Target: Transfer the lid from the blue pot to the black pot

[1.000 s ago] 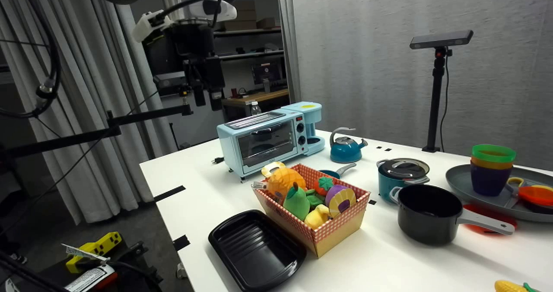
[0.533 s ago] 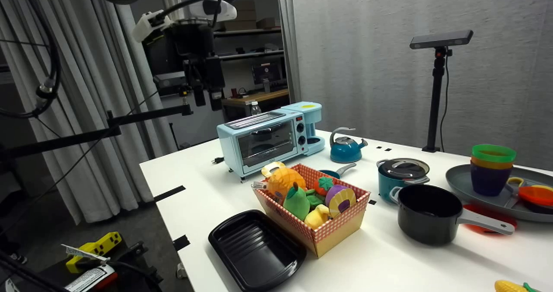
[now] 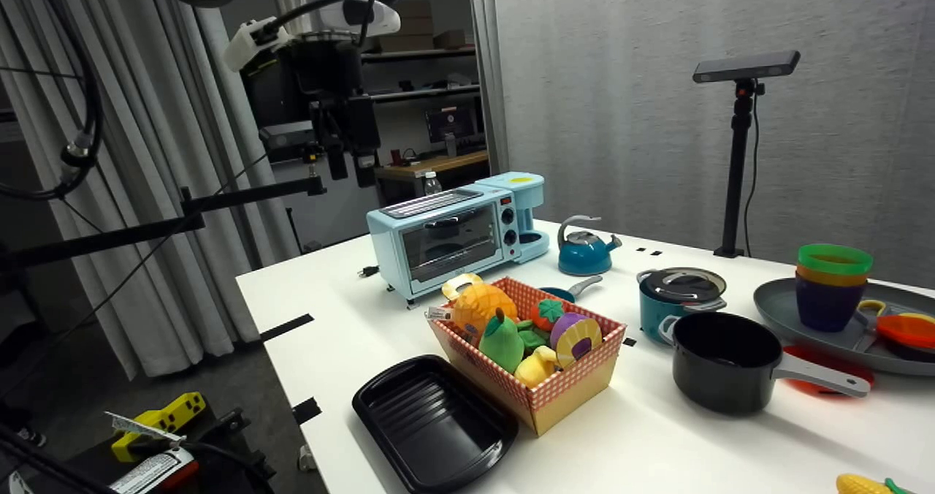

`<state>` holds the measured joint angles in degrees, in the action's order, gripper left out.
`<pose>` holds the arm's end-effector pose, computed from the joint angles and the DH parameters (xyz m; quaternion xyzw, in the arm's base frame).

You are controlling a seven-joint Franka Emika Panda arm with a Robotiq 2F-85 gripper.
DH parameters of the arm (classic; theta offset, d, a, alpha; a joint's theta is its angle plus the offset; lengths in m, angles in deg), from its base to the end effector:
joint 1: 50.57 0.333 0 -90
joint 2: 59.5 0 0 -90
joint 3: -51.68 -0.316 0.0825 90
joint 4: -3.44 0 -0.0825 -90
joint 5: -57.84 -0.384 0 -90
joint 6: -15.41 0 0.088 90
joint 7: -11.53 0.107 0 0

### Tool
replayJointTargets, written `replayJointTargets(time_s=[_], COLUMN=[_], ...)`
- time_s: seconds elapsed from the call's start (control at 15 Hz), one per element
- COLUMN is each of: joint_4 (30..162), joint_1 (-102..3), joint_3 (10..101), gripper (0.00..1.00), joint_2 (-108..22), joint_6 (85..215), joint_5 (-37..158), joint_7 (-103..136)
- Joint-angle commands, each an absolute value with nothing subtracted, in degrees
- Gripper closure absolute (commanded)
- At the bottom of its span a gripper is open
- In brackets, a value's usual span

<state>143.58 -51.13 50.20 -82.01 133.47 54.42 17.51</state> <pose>0.4225 0.0102 0.4452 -0.9980 0.0590 -0.0025 0.0216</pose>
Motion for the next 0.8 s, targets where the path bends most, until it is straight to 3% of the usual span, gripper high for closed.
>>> replayJointTargets(time_s=[0.0, 0.73], joint_4=[143.5, 140.7], joint_1=[-51.0, -54.6], joint_3=[50.3, 51.7], gripper=[0.0, 0.0], joint_2=[-82.0, -75.2], joint_6=[133.4, 143.7], joint_5=[54.5, 62.8], joint_7=[17.5, 18.1])
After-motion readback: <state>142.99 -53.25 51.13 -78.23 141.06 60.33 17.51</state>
